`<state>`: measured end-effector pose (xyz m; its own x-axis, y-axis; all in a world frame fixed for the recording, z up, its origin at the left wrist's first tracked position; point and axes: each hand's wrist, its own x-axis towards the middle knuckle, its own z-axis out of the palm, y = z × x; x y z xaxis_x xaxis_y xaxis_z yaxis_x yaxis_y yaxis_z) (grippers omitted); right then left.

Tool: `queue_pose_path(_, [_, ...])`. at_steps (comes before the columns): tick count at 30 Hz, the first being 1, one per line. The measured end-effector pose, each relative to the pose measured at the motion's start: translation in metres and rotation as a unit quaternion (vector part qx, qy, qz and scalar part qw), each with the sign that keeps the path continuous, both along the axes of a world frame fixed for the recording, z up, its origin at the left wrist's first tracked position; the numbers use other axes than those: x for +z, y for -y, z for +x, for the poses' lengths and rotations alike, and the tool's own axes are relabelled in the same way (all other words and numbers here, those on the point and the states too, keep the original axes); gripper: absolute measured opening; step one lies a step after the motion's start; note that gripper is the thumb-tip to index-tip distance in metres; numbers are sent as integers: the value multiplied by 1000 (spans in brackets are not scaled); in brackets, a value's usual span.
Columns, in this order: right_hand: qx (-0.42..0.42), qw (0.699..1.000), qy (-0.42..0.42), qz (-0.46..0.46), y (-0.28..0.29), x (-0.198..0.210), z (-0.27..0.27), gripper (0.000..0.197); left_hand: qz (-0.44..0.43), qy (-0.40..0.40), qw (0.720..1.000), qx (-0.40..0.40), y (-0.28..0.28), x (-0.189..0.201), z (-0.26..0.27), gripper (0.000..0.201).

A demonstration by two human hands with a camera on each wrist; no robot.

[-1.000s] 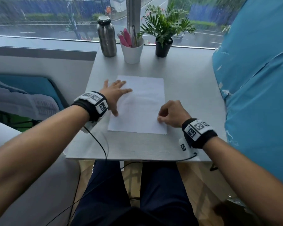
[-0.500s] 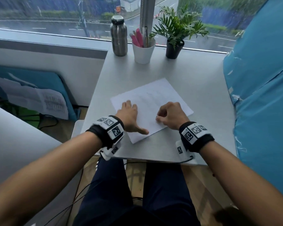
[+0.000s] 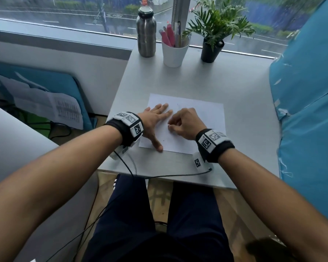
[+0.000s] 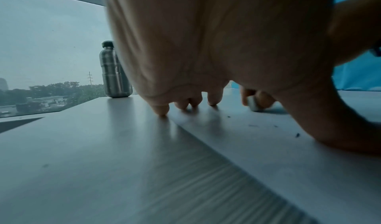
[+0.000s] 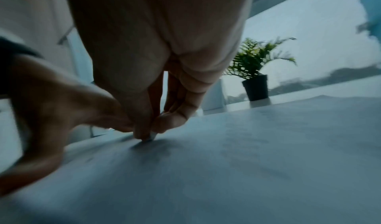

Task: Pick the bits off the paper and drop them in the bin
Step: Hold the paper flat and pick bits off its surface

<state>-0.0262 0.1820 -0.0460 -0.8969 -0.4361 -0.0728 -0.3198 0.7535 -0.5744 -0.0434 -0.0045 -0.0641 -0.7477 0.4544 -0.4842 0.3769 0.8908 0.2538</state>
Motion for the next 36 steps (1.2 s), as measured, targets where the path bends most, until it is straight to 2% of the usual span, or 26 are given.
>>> queue_pose_path(2, [40,999,-2,8,-5,-5,20,10,-3,2,1000,-7,0,-1,-1,153])
queue_pose_path(5, [96,993,55,30,-10,0,25,10,-7,3,1000,-8,0,0,-1,153])
queue_pose_path(7, [83,995,52,34,-7,5,4,10,-2,4,1000,-5,-1,0,-1,152])
queue_pose_path(11, [-9,1000,-12,-1,4,5,-20,9,4,0,1000,-2,-1,0,0,151])
queue_pose_path(13, [8,1000,7,-4,6,0,-4,6,2,2,1000,-4,-1,-1,-1,152])
queue_pose_path(15, [71,996,60,18,5,-1,14,5,0,1,1000,-8,0,-2,-1,152])
queue_pose_path(17, [107,990,82,41,4,2,10,7,1,2,1000,-7,0,-1,0,152])
queue_pose_path(22, [-8,1000,-6,-4,3,2,-38,9,19,-2,1000,5,0,-2,0,151])
queue_pose_path(24, [13,1000,8,0,3,-2,-24,8,12,-4,1000,5,1,-3,-2,151])
queue_pose_path(28, [119,987,99,44,-1,-2,5,8,0,-2,1000,5,2,-7,-3,156])
queue_pose_path(33, [-11,1000,3,-14,-6,0,-42,11,10,-1,1000,9,0,-2,-1,151])
queue_pose_path(34, [-7,1000,6,-13,-8,0,-41,11,6,-1,1000,9,0,-2,-2,150])
queue_pose_path(36, [58,997,51,16,-13,2,-22,10,-5,6,1000,2,-1,-1,-3,149])
